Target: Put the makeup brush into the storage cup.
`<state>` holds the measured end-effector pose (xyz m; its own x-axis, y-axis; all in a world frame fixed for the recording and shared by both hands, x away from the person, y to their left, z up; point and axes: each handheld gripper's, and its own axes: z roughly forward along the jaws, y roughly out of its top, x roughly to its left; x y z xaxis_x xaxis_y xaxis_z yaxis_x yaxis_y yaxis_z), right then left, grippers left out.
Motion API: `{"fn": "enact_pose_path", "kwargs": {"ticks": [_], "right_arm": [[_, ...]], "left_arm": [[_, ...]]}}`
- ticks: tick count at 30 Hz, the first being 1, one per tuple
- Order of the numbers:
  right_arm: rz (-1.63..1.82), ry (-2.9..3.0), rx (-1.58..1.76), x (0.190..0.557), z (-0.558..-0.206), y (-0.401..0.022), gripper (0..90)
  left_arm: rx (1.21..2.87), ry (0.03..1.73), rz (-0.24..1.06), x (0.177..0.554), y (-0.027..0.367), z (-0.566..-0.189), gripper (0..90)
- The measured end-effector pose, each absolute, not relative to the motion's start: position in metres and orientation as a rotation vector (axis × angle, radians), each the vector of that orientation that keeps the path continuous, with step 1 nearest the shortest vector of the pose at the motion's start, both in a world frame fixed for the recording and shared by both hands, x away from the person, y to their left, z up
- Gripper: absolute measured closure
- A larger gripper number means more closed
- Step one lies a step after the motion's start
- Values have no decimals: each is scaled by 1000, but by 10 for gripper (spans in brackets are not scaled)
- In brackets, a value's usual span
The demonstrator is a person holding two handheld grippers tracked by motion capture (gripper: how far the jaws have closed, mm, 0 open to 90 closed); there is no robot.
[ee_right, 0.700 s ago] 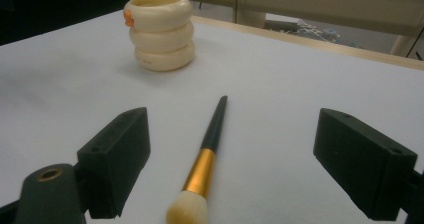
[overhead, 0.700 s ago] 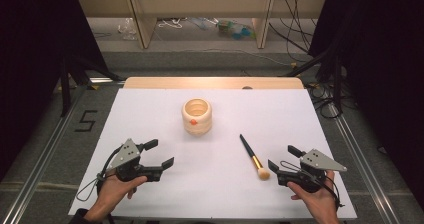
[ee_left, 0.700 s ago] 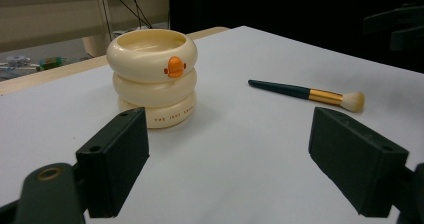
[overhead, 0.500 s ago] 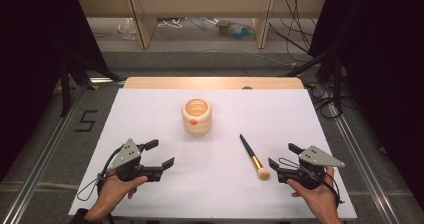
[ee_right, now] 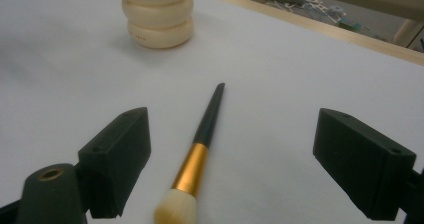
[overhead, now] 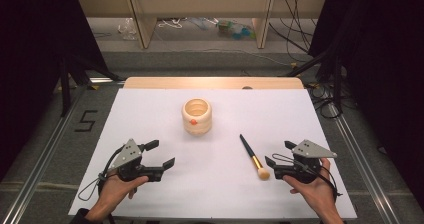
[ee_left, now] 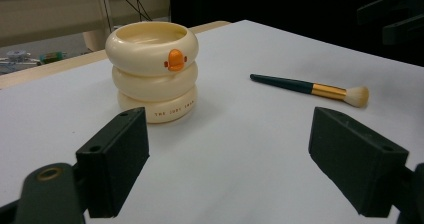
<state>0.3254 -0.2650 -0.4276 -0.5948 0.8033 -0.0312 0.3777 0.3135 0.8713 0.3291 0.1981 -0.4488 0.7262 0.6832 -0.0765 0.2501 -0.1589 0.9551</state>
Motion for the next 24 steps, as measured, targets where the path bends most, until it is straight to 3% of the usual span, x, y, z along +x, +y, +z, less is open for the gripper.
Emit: {"fn": "enact_pose_path", "kwargs": {"ticks": [24], "right_arm": [[991, 2378, 1017, 365, -417, -225, 186]], "left_arm": [[1741, 735, 453, 329, 198, -449, 161]]}}
